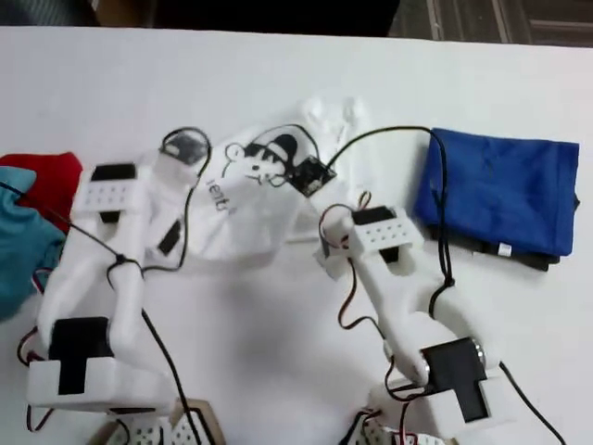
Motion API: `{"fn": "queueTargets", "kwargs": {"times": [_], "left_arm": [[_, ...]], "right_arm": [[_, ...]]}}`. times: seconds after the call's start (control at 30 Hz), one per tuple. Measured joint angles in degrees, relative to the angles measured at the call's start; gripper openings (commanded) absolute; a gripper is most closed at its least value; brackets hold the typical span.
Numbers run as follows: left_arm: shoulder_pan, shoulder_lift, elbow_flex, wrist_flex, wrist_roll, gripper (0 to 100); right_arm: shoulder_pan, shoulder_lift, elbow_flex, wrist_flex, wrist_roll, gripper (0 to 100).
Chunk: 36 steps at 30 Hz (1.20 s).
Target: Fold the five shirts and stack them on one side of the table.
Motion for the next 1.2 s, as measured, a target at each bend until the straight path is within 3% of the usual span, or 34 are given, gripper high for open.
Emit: {"fn": "queueTargets", "kwargs": {"times": [0.13, 0.3, 0.73, 0.87, 1.0, 1.2], "left_arm": [[-0.4, 0.4, -10.0, 8.2, 0.0, 10], [1.1, 0.5, -8.9, 9.9, 0.0, 21], [4.5, 0.7, 7.4, -5.9, 0.0, 21], [4.5, 0.7, 12.6, -6.8, -0.3, 21], [4.5, 0.7, 18.3, -5.7, -5.0, 20], [4.5, 0.7, 19.9, -4.7, -7.5, 15]], "right_arm": [[0.0, 0.4, 3.7, -7.4, -1.4, 23.1], [0.1, 0.4, 3.8, -9.5, -2.9, 23.1], [-0.4, 0.4, 3.8, -9.8, -2.9, 23.1], [-0.4, 0.4, 3.8, -9.8, -2.9, 23.1], [-0.4, 0.4, 3.8, -9.8, -2.9, 23.1], [-0.4, 0.4, 3.8, -9.8, -2.9, 23.1]]}}
